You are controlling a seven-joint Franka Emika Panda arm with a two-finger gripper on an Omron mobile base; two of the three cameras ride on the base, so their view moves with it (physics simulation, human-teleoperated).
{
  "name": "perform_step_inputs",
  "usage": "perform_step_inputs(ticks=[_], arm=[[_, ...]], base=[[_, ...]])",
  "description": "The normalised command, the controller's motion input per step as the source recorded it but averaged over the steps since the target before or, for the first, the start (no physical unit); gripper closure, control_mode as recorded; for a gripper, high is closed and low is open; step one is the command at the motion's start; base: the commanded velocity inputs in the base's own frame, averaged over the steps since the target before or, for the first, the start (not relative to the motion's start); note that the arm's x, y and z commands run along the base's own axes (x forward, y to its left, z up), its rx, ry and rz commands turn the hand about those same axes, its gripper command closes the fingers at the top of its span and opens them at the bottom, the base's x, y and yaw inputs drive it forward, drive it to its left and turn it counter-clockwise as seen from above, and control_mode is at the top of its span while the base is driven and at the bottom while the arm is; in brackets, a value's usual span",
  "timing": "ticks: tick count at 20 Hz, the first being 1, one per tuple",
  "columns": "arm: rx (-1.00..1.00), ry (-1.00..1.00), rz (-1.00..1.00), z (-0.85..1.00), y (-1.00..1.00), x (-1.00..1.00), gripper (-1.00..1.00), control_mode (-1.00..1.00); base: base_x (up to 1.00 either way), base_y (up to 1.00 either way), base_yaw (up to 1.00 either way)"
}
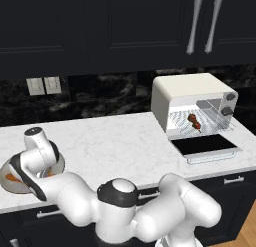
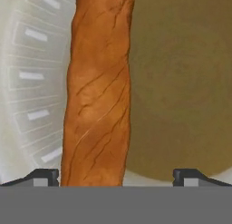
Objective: Pick up the kebab skewer and baguette bread, and place them inside the toaster oven. Close the toaster oven door and start by setting the timer.
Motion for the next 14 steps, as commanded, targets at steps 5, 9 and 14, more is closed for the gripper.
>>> perform_step_inputs(ticks=[5,9,14], arm=[[-0.02,0.02,0.03,-0.21,0.0,0.05,1.0,-1.0],[0.0,0.08,0.03,-0.29,0.0,0.0,1.0,-1.0],[0.0,0.08,0.06,-0.11,-0.04,-0.08,1.0,-1.0]], base=[[0.0,0.0,0.0],[0.0,0.0,0.0],[0.0,0.0,0.0]])
